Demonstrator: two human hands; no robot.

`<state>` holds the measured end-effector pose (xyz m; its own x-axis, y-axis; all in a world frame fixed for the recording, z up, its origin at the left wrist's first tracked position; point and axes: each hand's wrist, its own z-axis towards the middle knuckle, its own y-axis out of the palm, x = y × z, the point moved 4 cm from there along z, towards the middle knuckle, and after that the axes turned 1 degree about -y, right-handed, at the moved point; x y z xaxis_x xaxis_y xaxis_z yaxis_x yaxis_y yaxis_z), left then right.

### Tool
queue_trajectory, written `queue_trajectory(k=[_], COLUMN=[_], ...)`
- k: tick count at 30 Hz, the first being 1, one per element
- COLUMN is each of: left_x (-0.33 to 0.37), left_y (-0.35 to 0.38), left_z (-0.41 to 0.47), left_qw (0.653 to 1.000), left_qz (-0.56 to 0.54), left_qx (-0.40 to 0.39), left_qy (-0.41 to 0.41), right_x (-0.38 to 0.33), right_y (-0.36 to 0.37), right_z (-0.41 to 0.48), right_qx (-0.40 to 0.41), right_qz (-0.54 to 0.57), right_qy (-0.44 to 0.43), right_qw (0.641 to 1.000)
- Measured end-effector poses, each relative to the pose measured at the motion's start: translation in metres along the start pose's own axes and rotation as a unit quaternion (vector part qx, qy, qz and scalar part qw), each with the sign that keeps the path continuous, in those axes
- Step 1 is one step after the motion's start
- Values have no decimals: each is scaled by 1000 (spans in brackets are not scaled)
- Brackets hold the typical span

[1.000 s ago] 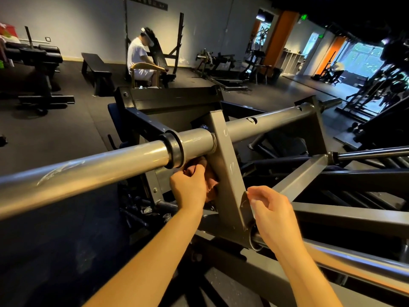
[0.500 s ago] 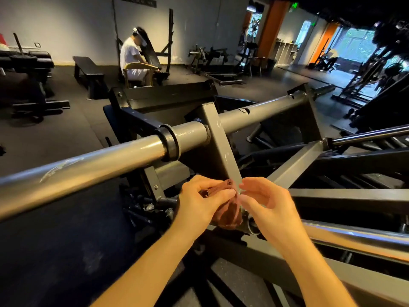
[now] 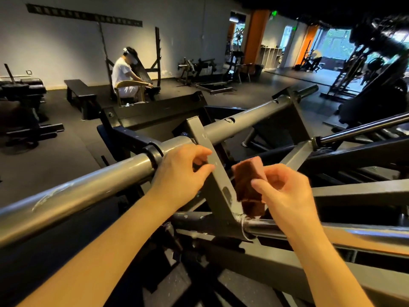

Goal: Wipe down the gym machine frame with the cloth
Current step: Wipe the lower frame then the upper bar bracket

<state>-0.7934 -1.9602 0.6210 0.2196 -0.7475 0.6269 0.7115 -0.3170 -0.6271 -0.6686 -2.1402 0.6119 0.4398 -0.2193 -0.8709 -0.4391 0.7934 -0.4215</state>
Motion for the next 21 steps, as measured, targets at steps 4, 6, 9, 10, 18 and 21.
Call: queue_trajectory(k=[4, 6, 9, 10, 18, 21], left_x=[7, 7, 0, -3, -3, -7], left_y=[-10, -10, -12, -12, -12, -13], left_z=[5, 8, 11, 12, 37, 45], left_qw=[970, 952, 932, 932, 955, 956], left_qz=[221, 293, 355, 355, 291, 290], left_qx=[73, 70, 66, 67, 49, 41], left_qy=[74, 47, 15, 14, 30, 12], right_x=[5, 12, 13, 11, 4, -7], right_y=[21, 40, 51, 51, 53, 61], right_z=[0, -4, -13, -16, -10, 7], right_qx=[3, -29, -24, -33, -85, -16], right_qz=[-129, -154, -210, -246, -336, -259], right_qy=[-17, -5, -51, -64, -29, -72], right_qw=[991, 988, 976, 967, 938, 963])
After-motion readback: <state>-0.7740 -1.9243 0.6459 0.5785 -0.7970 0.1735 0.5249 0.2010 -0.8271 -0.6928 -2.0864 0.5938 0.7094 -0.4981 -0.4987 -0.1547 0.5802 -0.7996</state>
